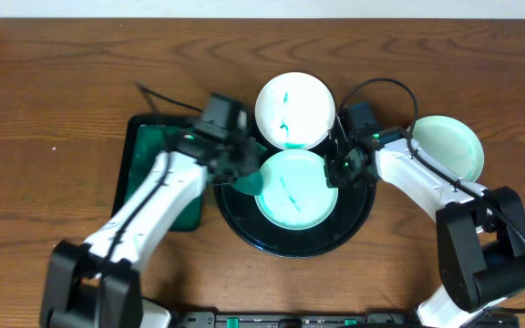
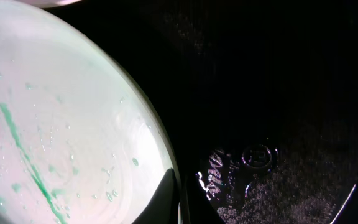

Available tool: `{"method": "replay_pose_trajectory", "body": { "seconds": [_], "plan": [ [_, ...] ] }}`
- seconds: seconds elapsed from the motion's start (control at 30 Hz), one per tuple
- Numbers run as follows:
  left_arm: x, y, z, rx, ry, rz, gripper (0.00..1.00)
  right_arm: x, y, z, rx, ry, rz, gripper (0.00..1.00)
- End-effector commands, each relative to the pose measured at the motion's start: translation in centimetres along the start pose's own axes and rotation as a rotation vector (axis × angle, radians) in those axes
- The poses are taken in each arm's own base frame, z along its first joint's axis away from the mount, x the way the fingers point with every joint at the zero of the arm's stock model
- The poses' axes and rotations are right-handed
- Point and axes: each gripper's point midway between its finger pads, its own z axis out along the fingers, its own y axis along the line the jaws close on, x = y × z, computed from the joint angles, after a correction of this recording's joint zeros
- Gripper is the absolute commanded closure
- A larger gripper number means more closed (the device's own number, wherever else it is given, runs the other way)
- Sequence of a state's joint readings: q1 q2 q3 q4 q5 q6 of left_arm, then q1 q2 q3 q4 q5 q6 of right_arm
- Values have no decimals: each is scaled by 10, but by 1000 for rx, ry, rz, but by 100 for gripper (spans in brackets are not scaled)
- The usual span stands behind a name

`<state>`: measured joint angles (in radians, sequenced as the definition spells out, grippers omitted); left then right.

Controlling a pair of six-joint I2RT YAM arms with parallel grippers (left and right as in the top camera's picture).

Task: Clean dirty plates on tray and stack at the side
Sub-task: 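Scrub the held plate with the sponge in the left gripper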

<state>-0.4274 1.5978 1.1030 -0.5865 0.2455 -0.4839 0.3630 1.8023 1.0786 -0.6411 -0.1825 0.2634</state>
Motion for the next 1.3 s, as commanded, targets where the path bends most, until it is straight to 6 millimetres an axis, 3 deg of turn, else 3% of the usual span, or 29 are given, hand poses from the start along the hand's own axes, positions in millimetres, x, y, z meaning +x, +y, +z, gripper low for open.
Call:
{"method": "replay_pose_trajectory", "body": {
  "seconds": [0.0,0.1,0.23,0.37,0.5,0.67,0.8,0.93,1.07,1.27],
  "plan": [
    [27,-7,45,-36,112,-86,93,-1,-5,2,25,-1,22,99],
    [43,-25,69,40,200,-121,93,-1,-5,2,25,-2,22,99],
    [62,-69,94,243,316,-105,93,-2,-5,2,25,-2,22,99],
    [88,-85,117,290,404,-113,93,-2,-5,2,25,-2,22,99],
    [104,-108,120,394,470,-74,93,-1,-5,2,25,-1,22,99],
    [107,-114,115,426,501,-68,93,-2,-5,2,25,-2,22,99],
    [110,-99,116,348,514,-123,93,-2,-5,2,25,-2,22,99],
    [94,-43,115,59,400,-222,93,-2,-5,2,25,-2,22,99],
    [69,12,94,-224,221,-246,93,-2,-5,2,25,-2,22,99],
    [41,53,60,-405,69,-267,93,-2,-5,2,25,-2,22,99]
  ]
}}
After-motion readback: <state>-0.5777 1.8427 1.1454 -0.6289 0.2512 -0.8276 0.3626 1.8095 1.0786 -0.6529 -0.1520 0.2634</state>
